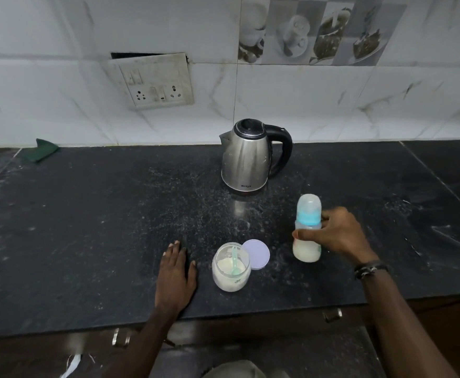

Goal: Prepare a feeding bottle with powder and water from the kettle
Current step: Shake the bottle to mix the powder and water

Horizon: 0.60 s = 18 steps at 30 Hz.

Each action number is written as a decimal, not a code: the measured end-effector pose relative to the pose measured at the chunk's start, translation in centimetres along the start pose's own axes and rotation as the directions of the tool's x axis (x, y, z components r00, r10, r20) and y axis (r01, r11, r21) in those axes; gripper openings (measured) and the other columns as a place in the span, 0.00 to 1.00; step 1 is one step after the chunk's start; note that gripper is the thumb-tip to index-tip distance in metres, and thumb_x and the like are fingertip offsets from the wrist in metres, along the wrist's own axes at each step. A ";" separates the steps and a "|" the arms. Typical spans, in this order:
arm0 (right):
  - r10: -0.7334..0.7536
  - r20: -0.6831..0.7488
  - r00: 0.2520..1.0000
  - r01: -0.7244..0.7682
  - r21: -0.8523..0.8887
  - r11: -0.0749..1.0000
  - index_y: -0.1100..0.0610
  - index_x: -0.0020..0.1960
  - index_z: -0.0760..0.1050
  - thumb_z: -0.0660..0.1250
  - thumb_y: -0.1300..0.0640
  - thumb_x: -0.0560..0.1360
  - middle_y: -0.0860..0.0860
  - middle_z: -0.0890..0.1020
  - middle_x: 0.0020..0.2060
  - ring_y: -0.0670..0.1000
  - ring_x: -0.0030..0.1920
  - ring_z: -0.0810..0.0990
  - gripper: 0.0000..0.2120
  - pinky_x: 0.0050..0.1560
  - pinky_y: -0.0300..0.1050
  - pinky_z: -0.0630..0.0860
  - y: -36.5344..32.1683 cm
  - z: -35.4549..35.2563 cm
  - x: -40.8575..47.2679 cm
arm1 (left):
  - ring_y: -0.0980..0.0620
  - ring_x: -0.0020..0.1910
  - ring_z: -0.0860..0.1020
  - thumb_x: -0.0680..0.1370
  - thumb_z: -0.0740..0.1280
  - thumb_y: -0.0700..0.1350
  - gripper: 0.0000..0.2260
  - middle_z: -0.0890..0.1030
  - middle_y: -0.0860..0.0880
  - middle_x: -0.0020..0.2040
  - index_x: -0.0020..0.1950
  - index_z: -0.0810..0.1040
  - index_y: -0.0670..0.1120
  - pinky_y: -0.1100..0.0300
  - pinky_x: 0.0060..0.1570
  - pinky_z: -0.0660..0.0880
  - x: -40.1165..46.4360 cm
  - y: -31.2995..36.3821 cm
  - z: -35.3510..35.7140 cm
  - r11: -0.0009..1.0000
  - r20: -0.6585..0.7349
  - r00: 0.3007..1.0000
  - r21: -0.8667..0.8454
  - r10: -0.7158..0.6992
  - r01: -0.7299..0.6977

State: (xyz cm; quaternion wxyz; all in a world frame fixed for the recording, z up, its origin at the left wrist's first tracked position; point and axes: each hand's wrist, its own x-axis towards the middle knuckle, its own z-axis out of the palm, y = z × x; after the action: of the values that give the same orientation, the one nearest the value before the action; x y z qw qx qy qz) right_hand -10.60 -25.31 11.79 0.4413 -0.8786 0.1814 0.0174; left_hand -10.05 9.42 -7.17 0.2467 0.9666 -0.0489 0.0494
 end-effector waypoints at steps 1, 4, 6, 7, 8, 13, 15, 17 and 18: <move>0.023 0.012 1.000 -0.023 0.040 0.999 0.55 0.45 0.82 0.81 0.50 0.61 0.49 0.85 0.42 0.48 0.43 0.84 0.17 0.43 0.48 0.82 0.1 0.0 0.0 | 0.41 0.75 0.65 0.80 0.52 0.55 0.28 0.69 0.38 0.74 0.68 0.75 0.37 0.49 0.76 0.58 0.0 0.0 0.0 1.000 -0.007 1.000 -0.003 0.004 -0.004; 0.036 -0.044 0.998 -0.026 0.205 0.978 0.57 0.47 0.82 0.80 0.55 0.64 0.53 0.85 0.45 0.49 0.43 0.84 0.14 0.40 0.46 0.81 -0.1 -0.1 -0.1 | 0.41 0.75 0.66 0.79 0.53 0.55 0.28 0.69 0.38 0.74 0.68 0.75 0.37 0.49 0.76 0.58 0.1 0.0 0.0 1.000 -0.011 1.000 -0.001 0.004 -0.004; 0.002 0.001 1.000 -0.002 0.212 0.977 0.58 0.48 0.82 0.79 0.59 0.65 0.55 0.86 0.46 0.49 0.42 0.85 0.13 0.39 0.45 0.82 -0.1 -0.4 0.1 | 0.41 0.75 0.65 0.80 0.52 0.55 0.28 0.69 0.39 0.74 0.68 0.75 0.37 0.49 0.76 0.58 0.0 0.0 0.1 1.000 0.000 1.000 -0.003 -0.004 0.004; 0.021 0.039 0.999 -0.029 0.209 0.978 0.58 0.46 0.83 0.79 0.59 0.65 0.56 0.86 0.45 0.49 0.42 0.85 0.11 0.40 0.46 0.83 -0.1 -0.6 0.1 | 0.41 0.75 0.65 0.80 0.52 0.55 0.28 0.69 0.39 0.75 0.68 0.75 0.37 0.49 0.76 0.58 0.0 -0.1 0.1 1.000 -0.002 1.000 -0.008 -0.002 0.002; 0.035 0.048 0.998 -0.042 0.169 0.985 0.57 0.44 0.83 0.80 0.58 0.65 0.54 0.86 0.43 0.49 0.41 0.85 0.10 0.42 0.48 0.83 0.0 -0.7 0.1 | 0.41 0.75 0.65 0.80 0.52 0.55 0.28 0.69 0.39 0.75 0.68 0.75 0.37 0.49 0.76 0.58 0.0 -0.2 0.1 1.000 -0.008 1.000 -0.010 0.002 -0.003; -0.008 -0.002 1.000 0.009 0.084 0.996 0.53 0.44 0.82 0.81 0.56 0.64 0.50 0.86 0.43 0.42 0.39 0.84 0.11 0.39 0.39 0.80 0.0 -1.5 0.1 | 0.41 0.75 0.65 0.80 0.52 0.55 0.28 0.69 0.39 0.75 0.68 0.75 0.37 0.49 0.76 0.58 0.1 0.0 0.0 1.000 -0.007 1.000 -0.010 0.002 -0.002; 0.008 0.001 1.000 -0.008 0.067 0.998 0.54 0.41 0.82 0.80 0.55 0.64 0.52 0.86 0.42 0.45 0.39 0.84 0.10 0.39 0.42 0.81 0.2 -1.6 0.2 | 0.41 0.75 0.65 0.80 0.52 0.55 0.28 0.69 0.39 0.75 0.68 0.75 0.37 0.49 0.76 0.58 0.1 -0.1 0.0 1.000 -0.014 1.000 -0.008 0.007 -0.007; 0.008 -0.057 0.998 -0.008 0.001 1.000 0.53 0.44 0.81 0.81 0.52 0.63 0.49 0.85 0.43 0.47 0.42 0.83 0.14 0.44 0.47 0.81 -0.1 -1.7 0.1 | 0.41 0.75 0.65 0.80 0.52 0.55 0.28 0.69 0.39 0.75 0.68 0.75 0.37 0.48 0.76 0.58 0.1 -0.1 0.0 1.000 -0.011 1.000 -0.003 0.004 -0.004; -0.017 -0.047 0.999 0.018 0.030 0.999 0.52 0.45 0.81 0.81 0.54 0.63 0.49 0.85 0.44 0.46 0.42 0.83 0.14 0.44 0.45 0.81 0.0 -1.6 0.1 | 0.41 0.75 0.65 0.80 0.52 0.55 0.28 0.69 0.39 0.75 0.68 0.75 0.37 0.48 0.76 0.59 0.1 -0.1 0.0 1.000 -0.009 1.000 -0.004 0.003 -0.003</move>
State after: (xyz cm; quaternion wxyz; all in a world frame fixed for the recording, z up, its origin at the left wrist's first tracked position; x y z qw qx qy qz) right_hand -10.74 -26.59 12.80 0.4505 -0.8735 0.1844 -0.0098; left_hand -9.94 9.49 -7.25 0.2487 0.9658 -0.0491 0.0539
